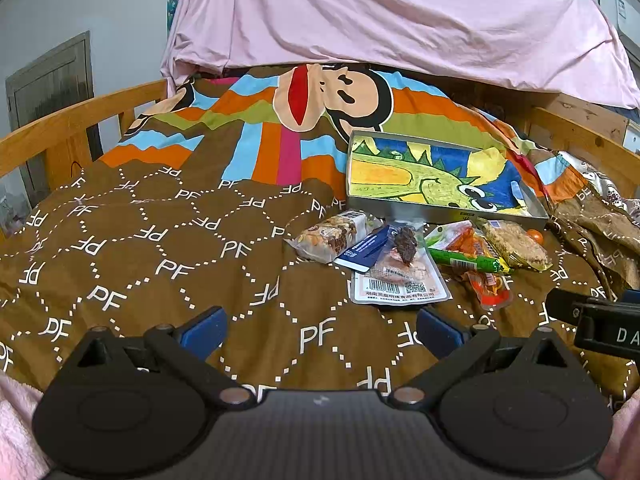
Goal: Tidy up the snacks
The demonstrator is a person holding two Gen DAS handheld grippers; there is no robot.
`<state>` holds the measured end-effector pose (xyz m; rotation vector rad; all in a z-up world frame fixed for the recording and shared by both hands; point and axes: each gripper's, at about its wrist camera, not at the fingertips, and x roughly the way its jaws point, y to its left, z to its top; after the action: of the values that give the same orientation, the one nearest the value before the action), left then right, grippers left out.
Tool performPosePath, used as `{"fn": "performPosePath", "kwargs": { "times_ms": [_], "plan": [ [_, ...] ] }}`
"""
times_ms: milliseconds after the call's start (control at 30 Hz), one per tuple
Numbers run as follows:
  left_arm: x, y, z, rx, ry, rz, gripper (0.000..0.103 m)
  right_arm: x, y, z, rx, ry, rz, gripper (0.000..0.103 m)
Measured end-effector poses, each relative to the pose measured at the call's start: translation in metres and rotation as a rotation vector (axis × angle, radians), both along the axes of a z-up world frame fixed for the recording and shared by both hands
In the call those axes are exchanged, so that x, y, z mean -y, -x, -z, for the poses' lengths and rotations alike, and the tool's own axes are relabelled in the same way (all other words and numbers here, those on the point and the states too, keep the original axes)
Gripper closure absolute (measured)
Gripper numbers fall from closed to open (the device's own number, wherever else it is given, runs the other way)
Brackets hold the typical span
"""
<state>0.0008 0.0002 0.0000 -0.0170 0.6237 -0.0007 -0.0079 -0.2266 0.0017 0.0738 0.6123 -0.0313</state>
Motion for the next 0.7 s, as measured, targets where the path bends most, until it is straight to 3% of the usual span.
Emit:
{"fn": "performPosePath", "kwargs": {
  "times_ms": [500,700],
  "plan": [
    [-0.002,-0.002,0.01,-0.026,0.02,0.002,0.001,0.0,-0.001,0.001,-0.013,-0.005,-0.004,0.001],
    [-0.008,-0.01,0.007,-0.06,0.052,0.015,0.0,0.003,-0.012,0.002,-0.07,-0.031,-0.007,0.001]
  ]
}}
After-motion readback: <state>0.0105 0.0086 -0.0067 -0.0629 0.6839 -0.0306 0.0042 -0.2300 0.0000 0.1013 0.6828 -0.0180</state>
